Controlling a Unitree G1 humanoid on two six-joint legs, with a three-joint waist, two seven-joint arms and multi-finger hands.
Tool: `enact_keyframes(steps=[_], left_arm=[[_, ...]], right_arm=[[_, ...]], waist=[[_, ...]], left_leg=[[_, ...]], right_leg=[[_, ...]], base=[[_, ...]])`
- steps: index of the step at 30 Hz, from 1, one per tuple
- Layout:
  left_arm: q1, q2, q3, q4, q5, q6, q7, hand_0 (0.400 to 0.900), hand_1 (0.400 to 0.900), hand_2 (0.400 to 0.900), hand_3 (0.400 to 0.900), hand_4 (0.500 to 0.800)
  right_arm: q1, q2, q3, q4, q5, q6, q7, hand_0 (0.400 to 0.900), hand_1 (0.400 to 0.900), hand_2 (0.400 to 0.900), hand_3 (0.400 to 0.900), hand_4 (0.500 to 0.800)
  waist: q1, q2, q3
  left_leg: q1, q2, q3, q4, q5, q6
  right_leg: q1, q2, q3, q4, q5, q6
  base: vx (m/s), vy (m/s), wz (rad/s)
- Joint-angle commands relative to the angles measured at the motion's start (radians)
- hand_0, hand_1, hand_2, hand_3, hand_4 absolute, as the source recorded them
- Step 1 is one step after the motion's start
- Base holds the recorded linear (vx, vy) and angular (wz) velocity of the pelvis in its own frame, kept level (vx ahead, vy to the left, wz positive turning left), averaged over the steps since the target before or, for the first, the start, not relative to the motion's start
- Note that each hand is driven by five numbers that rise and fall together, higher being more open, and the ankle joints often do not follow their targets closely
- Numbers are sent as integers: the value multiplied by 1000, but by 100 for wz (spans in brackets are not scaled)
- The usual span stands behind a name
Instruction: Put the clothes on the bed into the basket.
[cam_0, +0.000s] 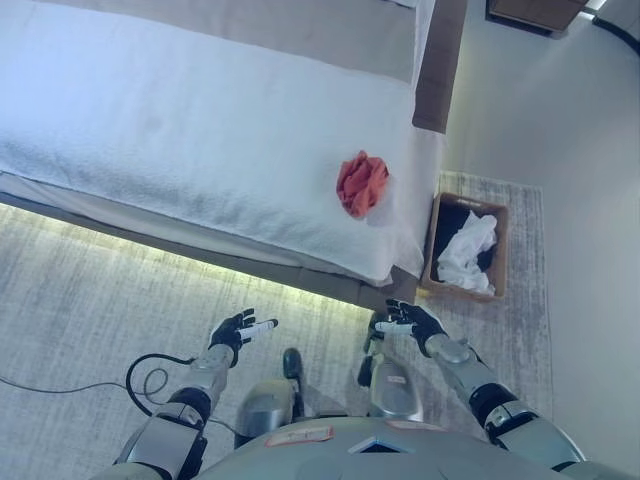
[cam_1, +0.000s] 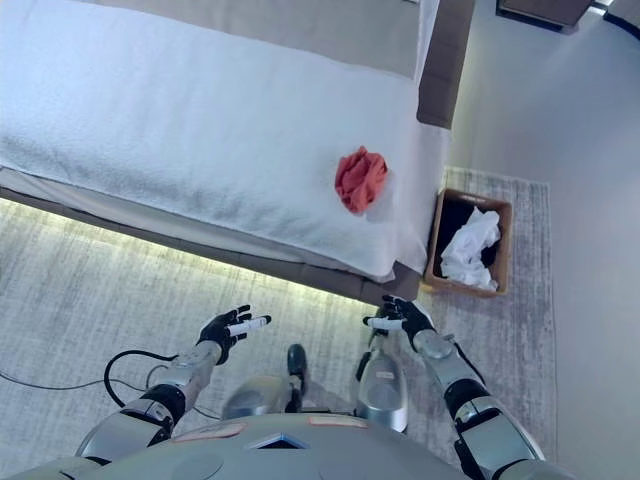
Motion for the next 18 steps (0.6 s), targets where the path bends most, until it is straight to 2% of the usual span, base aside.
enact_keyframes(steps=[1,4,5,8,10,11,13,14,15,16,17,18], left_arm=[[-47,-1,8,-47,13,-45,10,900,900,900,900,800],[-32,-20,2,-36,3,-43,6,900,900,900,900,800],[-19,-30,1,-44,7,-43,1,900,900,900,900,800],[2,-39,-4,-104,-1,-49,1,900,900,900,900,800],[13,-37,-3,-138,-23,-49,1,900,900,900,900,800],[11,-36,-1,-137,-26,-48,3,900,900,900,900,800],[13,-40,0,-146,-39,-44,7,900,900,900,900,800],[18,-41,6,-151,-48,-45,11,900,900,900,900,800],[22,-38,16,-151,-51,-46,16,900,900,900,900,800],[26,-37,17,-149,-51,-47,21,900,900,900,900,800],[25,-39,17,-148,-52,-49,24,900,900,900,900,800],[18,-44,11,-137,-43,-48,31,900,900,900,900,800]], right_arm=[[-40,-60,-11,-43,18,-37,-31,900,900,900,900,800],[-50,-87,-8,-52,19,-40,-31,900,900,900,900,800],[-54,-98,-2,-58,13,-45,-28,900,900,900,900,800],[-71,-130,20,-115,-2,-52,-29,900,900,900,900,800],[-82,-152,28,-151,-19,-52,-29,900,900,900,900,800],[-90,-164,26,-157,-27,-53,-34,900,900,900,900,800],[-113,-190,24,-169,-49,-47,-50,900,900,900,900,800],[-126,-200,23,-167,-57,-47,-57,900,900,900,900,800],[-144,-218,23,-176,-74,-47,-69,900,900,900,900,800],[-162,-234,26,-190,-96,-44,-84,900,900,900,900,800],[-177,-245,31,-191,-118,-46,-93,900,900,900,900,800],[-205,-257,38,-197,-149,-40,-112,900,900,900,900,800]], waist=[[-5,14,-45],[-22,47,-94],[-21,55,-102],[3,64,-72],[29,64,-44],[37,68,-36],[42,69,-18],[46,70,-15],[46,73,-15],[47,84,-11],[45,90,-8],[42,108,-2]], left_leg=[[36,65,-31,4,-77,-119],[62,128,-41,24,-86,-143],[45,138,-42,117,-85,-153],[-103,116,-61,496,-23,-166],[-179,96,-86,654,3,-166],[-204,94,-93,667,-8,-171],[-278,76,-76,608,-13,-158],[-292,84,-70,552,-15,-155],[-285,108,-55,431,-8,-154],[-271,143,-45,279,40,-163],[-260,161,-44,209,67,-168],[-274,197,-35,98,153,-189]], right_leg=[[5,50,-25,-34,148,-24],[45,110,-16,-34,102,-47],[66,126,-21,-34,86,-59],[128,159,-19,-34,30,-106],[177,173,-27,-34,-15,-134],[196,183,-22,-34,-32,-133],[199,170,-23,-34,-36,-135],[205,168,-22,-34,-41,-132],[207,167,-16,-34,-47,-126],[208,171,-12,-34,-48,-122],[204,170,-9,-34,-46,-119],[194,177,-12,-34,-47,-116]], base=[[385,-369,50],[416,-358,41],[356,-306,-2],[218,-299,-3],[206,-282,9],[195,-205,4],[108,-92,5],[131,-36,5],[199,-6,-2],[173,37,-3],[114,76,2],[56,95,18]])
